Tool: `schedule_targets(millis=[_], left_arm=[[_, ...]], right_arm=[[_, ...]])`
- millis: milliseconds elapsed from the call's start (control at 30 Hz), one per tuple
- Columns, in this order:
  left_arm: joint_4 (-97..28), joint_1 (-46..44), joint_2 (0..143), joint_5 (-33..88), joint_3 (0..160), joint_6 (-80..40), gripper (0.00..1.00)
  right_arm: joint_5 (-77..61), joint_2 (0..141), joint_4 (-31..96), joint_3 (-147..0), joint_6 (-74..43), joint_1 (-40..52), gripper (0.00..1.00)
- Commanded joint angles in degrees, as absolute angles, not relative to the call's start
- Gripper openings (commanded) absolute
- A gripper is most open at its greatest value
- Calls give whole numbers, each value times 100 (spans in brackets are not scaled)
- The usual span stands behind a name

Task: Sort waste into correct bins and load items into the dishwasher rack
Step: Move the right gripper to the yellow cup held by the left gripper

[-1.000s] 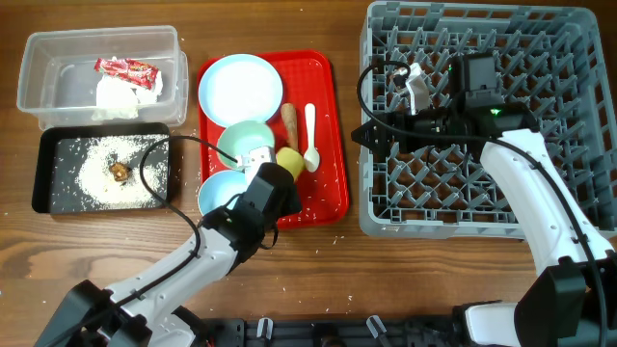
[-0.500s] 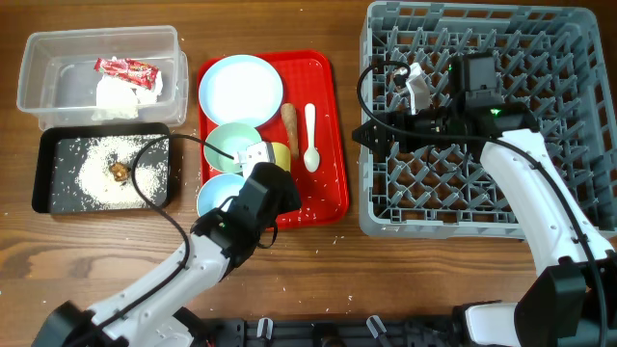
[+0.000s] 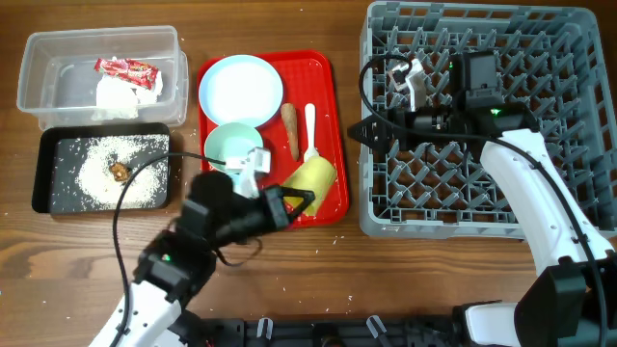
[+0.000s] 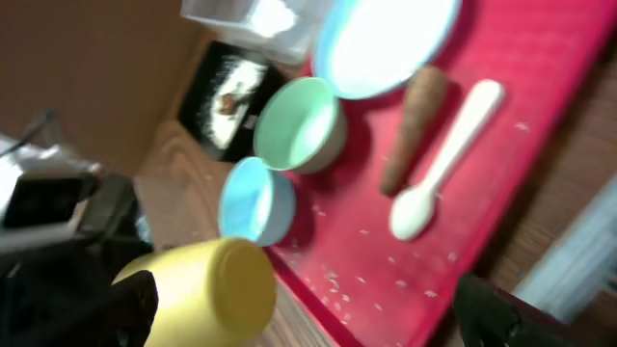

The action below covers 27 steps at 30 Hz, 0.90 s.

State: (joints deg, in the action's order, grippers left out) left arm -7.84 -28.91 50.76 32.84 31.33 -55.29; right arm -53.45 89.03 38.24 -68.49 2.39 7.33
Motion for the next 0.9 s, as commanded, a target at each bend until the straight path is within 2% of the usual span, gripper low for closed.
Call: schedule_targets(millis=[0,67,167,200,400,567,867], left_arm=[[-751,-1765,5113,5911,3114,-5555,4],[-602,-1225,5221,6700,3114,-5424,4],[755,-471,5695,8764,3114,-5627,4],[1109,-381,5852,9043,3114,-5769,4],[2053,-368,6945,9039,3114,-5749,4],[2982,-368,7404,9037,3114,-6193,4],[2980,-552,7400,9035,3124,-6222,4]], right_arm=[[-6359,8947,3795,-6888,880,751,100],[-6353,8947,3795,-6888,1013,751,100],[-6488,8947,3780,-6888,1251,753,100],[-6637,8947,3782,-6888,1339,753,100],[-7658,8947,3677,-6888,1717,753,100],[-7564,8962,3618,-6840,1719,840,100],[-7559,9651,3068,-6689,1865,1498,97]])
